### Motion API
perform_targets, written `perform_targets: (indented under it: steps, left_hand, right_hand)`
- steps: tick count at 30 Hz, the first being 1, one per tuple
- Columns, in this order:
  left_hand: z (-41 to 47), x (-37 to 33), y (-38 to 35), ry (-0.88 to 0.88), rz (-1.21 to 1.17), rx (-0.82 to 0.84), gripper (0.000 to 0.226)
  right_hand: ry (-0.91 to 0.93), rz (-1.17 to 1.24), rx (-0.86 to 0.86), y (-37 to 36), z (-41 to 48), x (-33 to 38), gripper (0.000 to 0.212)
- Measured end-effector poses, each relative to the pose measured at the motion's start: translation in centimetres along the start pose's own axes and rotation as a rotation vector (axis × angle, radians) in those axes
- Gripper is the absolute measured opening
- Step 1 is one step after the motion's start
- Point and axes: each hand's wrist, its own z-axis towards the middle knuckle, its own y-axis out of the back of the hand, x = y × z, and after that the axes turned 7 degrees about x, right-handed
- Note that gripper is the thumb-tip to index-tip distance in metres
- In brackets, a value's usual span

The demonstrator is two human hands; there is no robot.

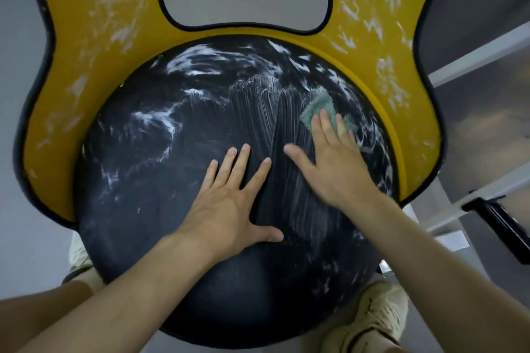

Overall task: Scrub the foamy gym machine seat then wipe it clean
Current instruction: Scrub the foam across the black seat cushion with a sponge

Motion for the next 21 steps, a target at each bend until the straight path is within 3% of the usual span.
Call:
perform_targets:
  steps: [8, 11, 17, 21]
  left_hand:
    - [-0.1, -0.1, 0.1, -0.004, -0.018, 0.0, 0.122]
    - [-0.1, -0.1, 0.1, 0.005, -0.017, -0.002, 0.122]
    - [-0.1, -0.1, 0.0, -0.013, -0.032, -0.007, 0.122]
    - [-0.2, 0.0, 0.1, -0.008, -0.017, 0.0, 0.122]
  right_hand:
    - [0.149, -0.008, 0.093, -6.9, -13.1, 2.6, 0.093]
    - [0.173, -0.064, 0.103, -5.0, -10.9, 1.1, 0.095]
    - [-0.019, -0.002, 0.052, 0.3, -0.4, -2.6, 0.097]
    - [-0.041, -0.009, 0.037, -0.2, -1.8, -1.7, 0.094]
